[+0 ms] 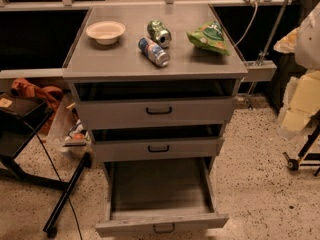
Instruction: Place redbull can into bottom drawer
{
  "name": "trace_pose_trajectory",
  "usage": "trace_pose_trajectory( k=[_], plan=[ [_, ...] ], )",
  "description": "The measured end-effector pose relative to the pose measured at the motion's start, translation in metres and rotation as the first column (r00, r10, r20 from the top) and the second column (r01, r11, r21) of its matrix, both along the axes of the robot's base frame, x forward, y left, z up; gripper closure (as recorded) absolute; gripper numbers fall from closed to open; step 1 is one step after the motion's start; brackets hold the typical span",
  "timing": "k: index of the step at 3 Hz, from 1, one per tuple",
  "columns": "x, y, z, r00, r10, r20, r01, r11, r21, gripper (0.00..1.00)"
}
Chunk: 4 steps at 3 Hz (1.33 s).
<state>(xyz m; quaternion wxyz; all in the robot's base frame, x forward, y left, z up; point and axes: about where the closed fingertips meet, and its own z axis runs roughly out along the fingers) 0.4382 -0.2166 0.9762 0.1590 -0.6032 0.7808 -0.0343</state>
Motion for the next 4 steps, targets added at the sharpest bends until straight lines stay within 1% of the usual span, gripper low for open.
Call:
trace_pose_trajectory(
  k=[1, 2, 3, 4],
  plan=[
    [0.003, 0.002, 0.001, 0.9999, -0.007, 0.009, 0.006, 1.0, 0.009, 0.0],
    [0.024, 0.015, -0.007, 0.9988, -0.049, -0.01, 0.049, 0.998, 0.045, 0.0],
    [0.063, 0.041, -0.024, 0.9937, -0.105, -0.039, 0.109, 0.986, 0.124, 0.0],
    [0.104, 0.072, -0.034, 0.9882, -0.147, -0.042, 0.153, 0.966, 0.209, 0.0]
  ],
)
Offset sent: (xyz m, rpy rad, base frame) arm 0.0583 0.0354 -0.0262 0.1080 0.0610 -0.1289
